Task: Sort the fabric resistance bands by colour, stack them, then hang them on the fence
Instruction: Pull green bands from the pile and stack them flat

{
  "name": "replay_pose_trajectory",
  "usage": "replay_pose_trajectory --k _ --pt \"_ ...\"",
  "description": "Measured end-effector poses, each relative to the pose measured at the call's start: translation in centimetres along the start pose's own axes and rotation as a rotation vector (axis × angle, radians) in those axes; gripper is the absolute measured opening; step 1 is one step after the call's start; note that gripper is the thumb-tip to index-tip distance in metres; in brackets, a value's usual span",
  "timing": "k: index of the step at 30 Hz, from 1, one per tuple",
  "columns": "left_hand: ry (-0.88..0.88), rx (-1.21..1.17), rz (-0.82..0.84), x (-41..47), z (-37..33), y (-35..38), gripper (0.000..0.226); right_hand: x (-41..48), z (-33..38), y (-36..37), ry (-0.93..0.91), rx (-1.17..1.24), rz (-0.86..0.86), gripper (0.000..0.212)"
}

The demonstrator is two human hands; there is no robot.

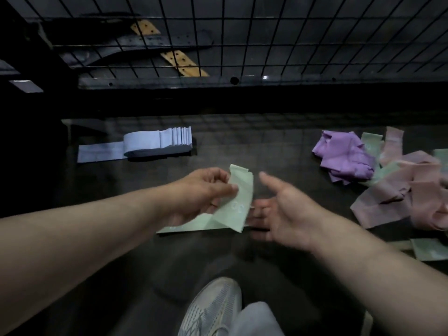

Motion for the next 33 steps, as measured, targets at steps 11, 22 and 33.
replay_pose_trajectory --k 11,22,33 --pt "0.249 0.833 -0.157 -0.3 -0.2 -1.0 0.083 -1.8 3.0 -0.7 -0.487 -0.790 0.130 0.018" --pt "0.447 0.951 -0.098 -1.0 -4.0 -3.0 0.041 -3.1 7.2 -1.8 -0.599 -1.117 0.156 0.017" --pt "-0.147 0.659 -0.086 -1.5 0.6 -8.4 0.033 3.0 0.4 -5.1 -0.448 -0.544 -0.142 0.019"
Point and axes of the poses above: each hand's wrist, its own x-axis towards the middle knuckle, its own y-axis out of the palm, z = x × y, the point moved 1 cm from there along x, towards the middle knuckle, and after that the axes turned 7 degrees about -y, right-handed, at the moved point
